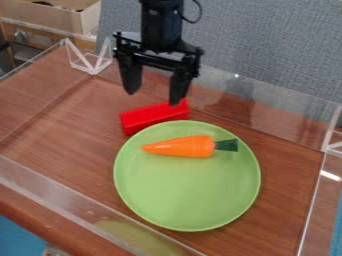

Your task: Move the carrot from the green plate to the table

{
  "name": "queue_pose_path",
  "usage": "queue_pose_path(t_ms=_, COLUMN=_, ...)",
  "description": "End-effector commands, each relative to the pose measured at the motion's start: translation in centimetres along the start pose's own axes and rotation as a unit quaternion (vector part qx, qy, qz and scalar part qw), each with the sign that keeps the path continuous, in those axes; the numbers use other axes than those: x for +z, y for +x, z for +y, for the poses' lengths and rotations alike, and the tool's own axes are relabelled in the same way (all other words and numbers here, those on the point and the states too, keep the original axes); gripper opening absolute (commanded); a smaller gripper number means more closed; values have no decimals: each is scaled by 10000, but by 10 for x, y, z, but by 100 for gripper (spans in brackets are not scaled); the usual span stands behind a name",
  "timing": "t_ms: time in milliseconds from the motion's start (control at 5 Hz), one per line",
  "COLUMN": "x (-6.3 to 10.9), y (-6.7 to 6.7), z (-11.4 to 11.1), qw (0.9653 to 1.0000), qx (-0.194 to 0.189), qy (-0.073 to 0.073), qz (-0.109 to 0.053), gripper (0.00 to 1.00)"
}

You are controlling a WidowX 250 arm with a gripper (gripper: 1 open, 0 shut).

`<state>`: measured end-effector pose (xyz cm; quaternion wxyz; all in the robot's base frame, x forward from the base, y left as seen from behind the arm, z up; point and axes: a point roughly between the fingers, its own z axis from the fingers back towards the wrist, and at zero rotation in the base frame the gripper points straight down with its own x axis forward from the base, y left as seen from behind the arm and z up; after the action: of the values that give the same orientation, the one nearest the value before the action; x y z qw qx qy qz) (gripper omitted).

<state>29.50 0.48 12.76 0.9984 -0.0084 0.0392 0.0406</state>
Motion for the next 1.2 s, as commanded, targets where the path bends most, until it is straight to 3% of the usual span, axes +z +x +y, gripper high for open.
queue_pose_path(t_ms=0, x=14, y=13, z=-6, qw=9991, qx=-102, qy=-7, qz=-403, gripper=100)
queue_pose_path(t_ms=200, x=1, y=19, z=-1, qw=9995, qx=-90, qy=70, qz=-306, gripper=100)
queue_pose_path(t_ms=600, x=5, y=26, z=21, qw=9986, qx=294, qy=90, qz=-439, gripper=100)
queue_pose_path(t_ms=1000, x=13, y=23, z=6, qw=9986, qx=225, qy=2, qz=-469, gripper=100)
